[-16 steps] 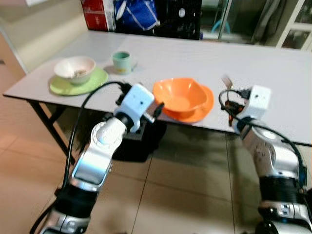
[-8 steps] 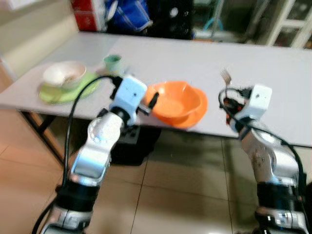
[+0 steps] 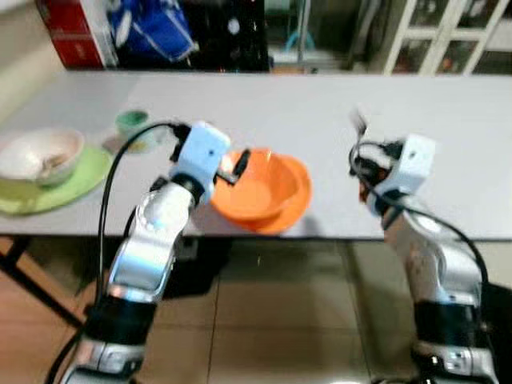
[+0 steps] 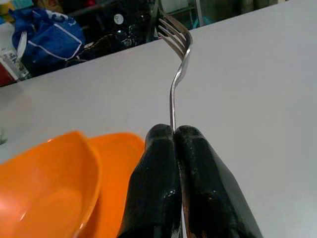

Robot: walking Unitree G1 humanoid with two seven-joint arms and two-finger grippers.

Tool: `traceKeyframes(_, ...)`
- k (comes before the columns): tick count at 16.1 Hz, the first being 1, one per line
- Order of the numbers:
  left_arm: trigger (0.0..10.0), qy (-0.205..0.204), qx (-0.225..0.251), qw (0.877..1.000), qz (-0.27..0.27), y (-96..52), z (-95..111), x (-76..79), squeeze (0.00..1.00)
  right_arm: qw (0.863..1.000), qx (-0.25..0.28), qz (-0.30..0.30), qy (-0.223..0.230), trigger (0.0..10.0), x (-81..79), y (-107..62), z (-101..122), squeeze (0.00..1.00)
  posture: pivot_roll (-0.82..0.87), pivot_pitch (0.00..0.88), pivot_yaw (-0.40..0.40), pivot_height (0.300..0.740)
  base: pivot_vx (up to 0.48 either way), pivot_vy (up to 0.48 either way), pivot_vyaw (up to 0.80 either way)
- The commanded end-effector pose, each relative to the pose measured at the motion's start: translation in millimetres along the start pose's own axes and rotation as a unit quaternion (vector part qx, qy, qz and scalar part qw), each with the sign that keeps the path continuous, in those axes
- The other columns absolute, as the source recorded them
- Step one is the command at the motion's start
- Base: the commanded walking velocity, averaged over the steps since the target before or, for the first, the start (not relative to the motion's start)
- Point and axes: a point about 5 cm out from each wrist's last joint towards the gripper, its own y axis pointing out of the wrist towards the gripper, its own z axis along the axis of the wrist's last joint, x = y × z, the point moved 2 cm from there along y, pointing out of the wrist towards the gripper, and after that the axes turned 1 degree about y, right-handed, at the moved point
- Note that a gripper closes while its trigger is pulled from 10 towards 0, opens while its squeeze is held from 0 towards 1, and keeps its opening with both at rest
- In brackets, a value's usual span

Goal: Setting the table

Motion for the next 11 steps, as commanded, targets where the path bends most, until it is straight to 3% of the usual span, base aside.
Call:
traceKeyframes(1, 10.0, 0.002, 0.016, 1.000, -0.014, 2.9, 8.5, 8.0, 0.00, 1.000, 0.004, -0.015, -0.004, 10.0, 11.0, -2.8, 4.3, 0.00, -0.04, 0.000, 0.009, 0.740, 0.330, 0.000, 0.00)
traceKeyframes(11, 10.0, 0.018, 0.007, 0.999, -0.025, 1.3, 5.8, 11.4, 0.00, 1.000, -0.004, -0.015, -0.003, 10.0, 8.7, 2.2, 1.4, 0.00, -0.03, 0.000, 0.002, 0.740, 0.031, 0.000, 0.00)
